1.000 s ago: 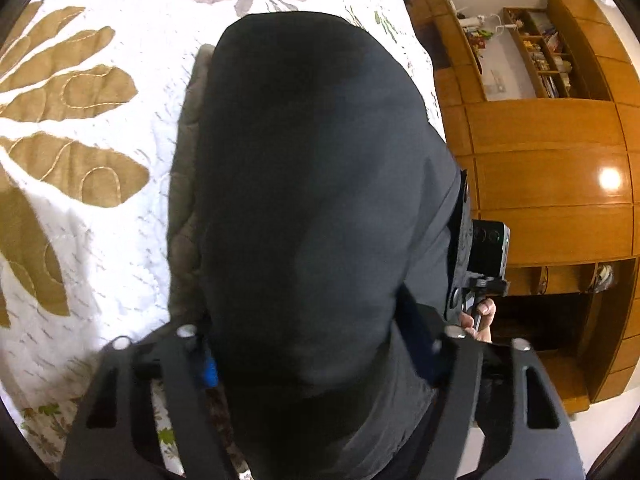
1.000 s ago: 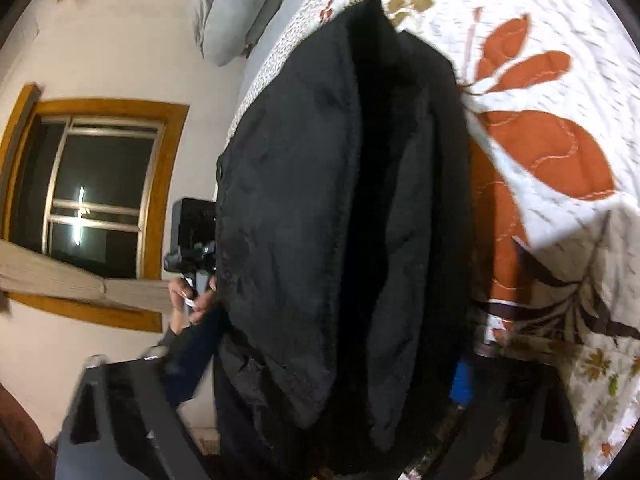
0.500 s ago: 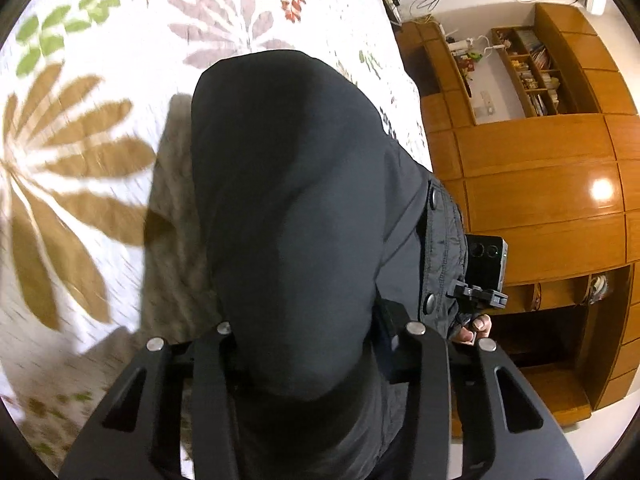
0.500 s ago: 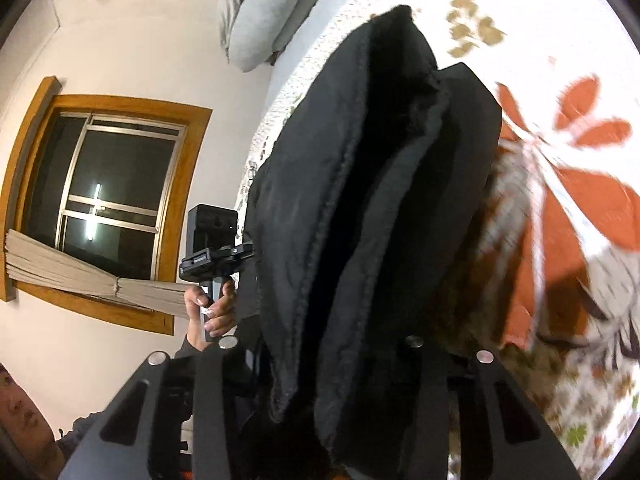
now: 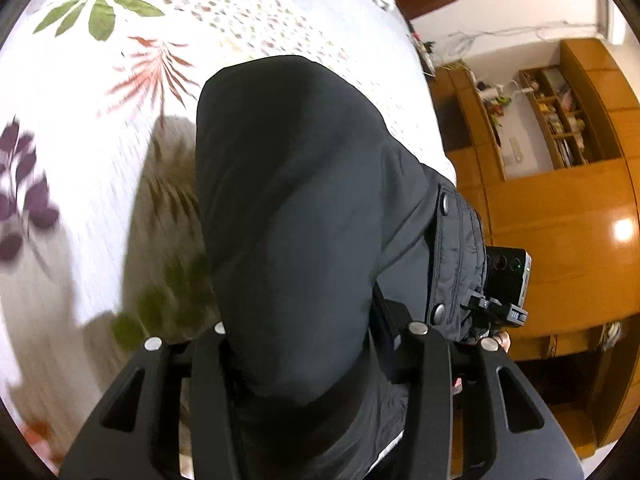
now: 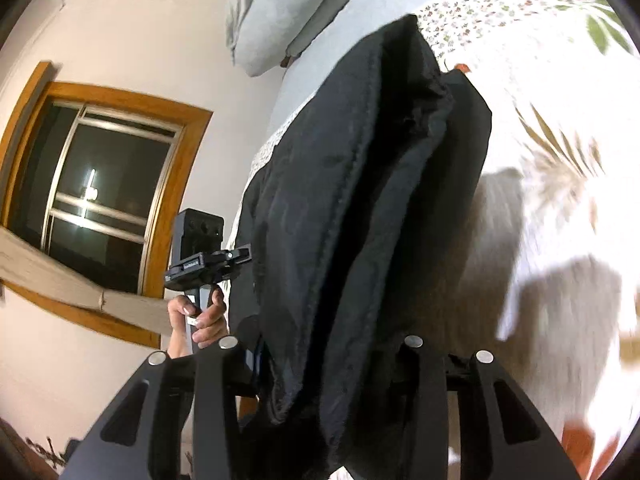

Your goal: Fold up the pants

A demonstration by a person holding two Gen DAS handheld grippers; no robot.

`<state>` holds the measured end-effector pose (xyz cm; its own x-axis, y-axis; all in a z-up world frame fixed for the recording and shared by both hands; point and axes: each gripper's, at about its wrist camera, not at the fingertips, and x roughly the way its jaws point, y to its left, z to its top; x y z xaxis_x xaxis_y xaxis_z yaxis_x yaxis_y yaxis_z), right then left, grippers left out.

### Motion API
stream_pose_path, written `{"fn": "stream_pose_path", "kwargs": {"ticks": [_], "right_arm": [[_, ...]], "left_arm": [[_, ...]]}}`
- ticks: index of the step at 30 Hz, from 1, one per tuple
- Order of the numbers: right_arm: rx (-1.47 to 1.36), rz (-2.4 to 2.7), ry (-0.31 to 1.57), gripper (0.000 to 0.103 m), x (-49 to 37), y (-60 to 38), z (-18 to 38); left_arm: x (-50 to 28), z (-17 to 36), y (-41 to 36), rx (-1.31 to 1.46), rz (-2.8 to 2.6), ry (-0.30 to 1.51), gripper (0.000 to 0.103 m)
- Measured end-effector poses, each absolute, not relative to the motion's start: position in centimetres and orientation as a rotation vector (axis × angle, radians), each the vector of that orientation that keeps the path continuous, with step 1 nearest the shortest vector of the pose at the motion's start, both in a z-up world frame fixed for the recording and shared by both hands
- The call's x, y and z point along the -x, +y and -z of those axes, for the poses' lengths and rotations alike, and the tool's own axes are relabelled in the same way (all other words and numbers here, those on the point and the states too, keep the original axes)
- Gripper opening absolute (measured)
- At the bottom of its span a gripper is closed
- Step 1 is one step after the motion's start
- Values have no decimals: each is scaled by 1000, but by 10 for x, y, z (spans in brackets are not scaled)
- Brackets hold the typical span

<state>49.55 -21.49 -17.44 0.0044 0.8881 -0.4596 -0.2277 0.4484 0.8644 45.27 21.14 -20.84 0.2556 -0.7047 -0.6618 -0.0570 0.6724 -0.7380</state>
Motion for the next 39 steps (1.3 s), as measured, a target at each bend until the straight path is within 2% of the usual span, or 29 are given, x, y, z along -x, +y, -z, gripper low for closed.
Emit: {"fn": "stream_pose_path", "kwargs": {"ticks": [7, 17, 19, 22, 27, 31, 36, 39], "right_arm": [[-655, -928, 1353, 41, -536, -201, 221], [-652, -954, 1365, 43, -543, -178, 212], [-651, -945, 1374, 50, -549, -177, 215], [-643, -928, 1388, 60, -555, -185, 219], [-676, -879, 1356, 71, -553, -201, 210], [-670, -832, 1307, 80, -535, -224, 196], [-605, -811, 1286, 82, -511, -238, 189], [-545, -760, 1288, 82, -505, -236, 191]], "left_arm": [[-480, 248, 232, 755, 463, 1300, 48], [-466, 257, 243, 777, 479, 1273, 54], [-464, 254, 237, 778, 468, 1269, 60], [-465, 247, 231, 774, 455, 1257, 64], [-454, 226, 243, 813, 425, 1185, 66], [-430, 204, 245, 646, 330, 1145, 71], [-398, 180, 240, 527, 282, 1057, 71], [-387, 182, 230, 446, 235, 1077, 71]]}}
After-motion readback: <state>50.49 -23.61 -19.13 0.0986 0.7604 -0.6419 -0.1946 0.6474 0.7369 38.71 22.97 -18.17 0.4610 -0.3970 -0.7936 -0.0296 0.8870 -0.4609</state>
